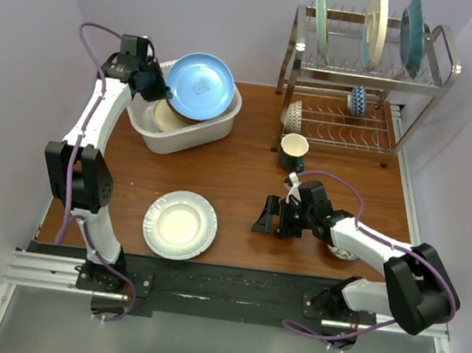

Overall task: Place the plates into the plastic bin on the countertop
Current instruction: Place the plate in the plastic bin.

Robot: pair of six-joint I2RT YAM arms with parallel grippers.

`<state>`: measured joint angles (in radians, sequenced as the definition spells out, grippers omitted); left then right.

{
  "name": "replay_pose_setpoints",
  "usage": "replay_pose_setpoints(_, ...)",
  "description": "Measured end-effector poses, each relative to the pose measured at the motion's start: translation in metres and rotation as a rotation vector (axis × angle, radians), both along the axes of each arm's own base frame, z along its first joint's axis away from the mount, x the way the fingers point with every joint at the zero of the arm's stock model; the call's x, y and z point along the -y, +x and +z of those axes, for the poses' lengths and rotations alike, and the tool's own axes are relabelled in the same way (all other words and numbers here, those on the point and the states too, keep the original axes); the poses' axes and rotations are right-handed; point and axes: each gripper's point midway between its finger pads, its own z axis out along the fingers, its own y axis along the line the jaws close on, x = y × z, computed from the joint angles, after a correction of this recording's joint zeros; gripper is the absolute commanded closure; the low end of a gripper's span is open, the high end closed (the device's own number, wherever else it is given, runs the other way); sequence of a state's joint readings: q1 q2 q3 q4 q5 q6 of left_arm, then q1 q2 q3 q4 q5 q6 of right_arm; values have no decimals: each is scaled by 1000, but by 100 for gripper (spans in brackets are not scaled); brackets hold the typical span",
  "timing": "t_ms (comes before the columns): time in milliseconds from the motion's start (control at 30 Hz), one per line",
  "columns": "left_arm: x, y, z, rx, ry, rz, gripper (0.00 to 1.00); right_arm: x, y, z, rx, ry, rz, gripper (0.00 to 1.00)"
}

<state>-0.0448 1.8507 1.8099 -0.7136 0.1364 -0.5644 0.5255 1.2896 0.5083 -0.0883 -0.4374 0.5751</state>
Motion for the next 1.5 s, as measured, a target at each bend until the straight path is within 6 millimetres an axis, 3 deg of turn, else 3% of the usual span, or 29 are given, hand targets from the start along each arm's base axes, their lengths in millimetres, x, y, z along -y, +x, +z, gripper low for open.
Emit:
replay_pose_setpoints(400,-15,44,-22,-26,-45,36,100,-3,2,-1,2,11,7,1)
replay_pose_setpoints(833,-54,47,-49,-87,-34,117,98,-10,7,-1,1,32,21,1)
replay_pose_setpoints(900,-59,48,-54,-97,-37,124,86,-10,7,0,1,34,23,1)
replay_pose_setpoints(933,-61,48,-56,-102,-39,127,64,-11,8,0,1,36,24,1)
replay_pose_setpoints(967,-62,48,-58,-105,-41,126,55,-11,7,0,1,38,26,1)
replay_pose_setpoints(1133,-64,46,-63,-123,-45,121,28,-12,7,0,0,40,28,1)
replay_pose_setpoints(1167,-64,46,-63,-123,-43,122,27,-12,7,0,0,40,28,1)
replay_pose_setpoints(1233,-65,46,-64,-120,-39,125,1,-12,7,0,0,40,28,1)
replay_pose_setpoints(1367,-68,39,-60,-122,-22,141,0,-12,7,0,0,40,28,1)
replay_pose_setpoints(1500,-69,36,-32,-65,-18,143,0,-12,7,0,0,40,28,1)
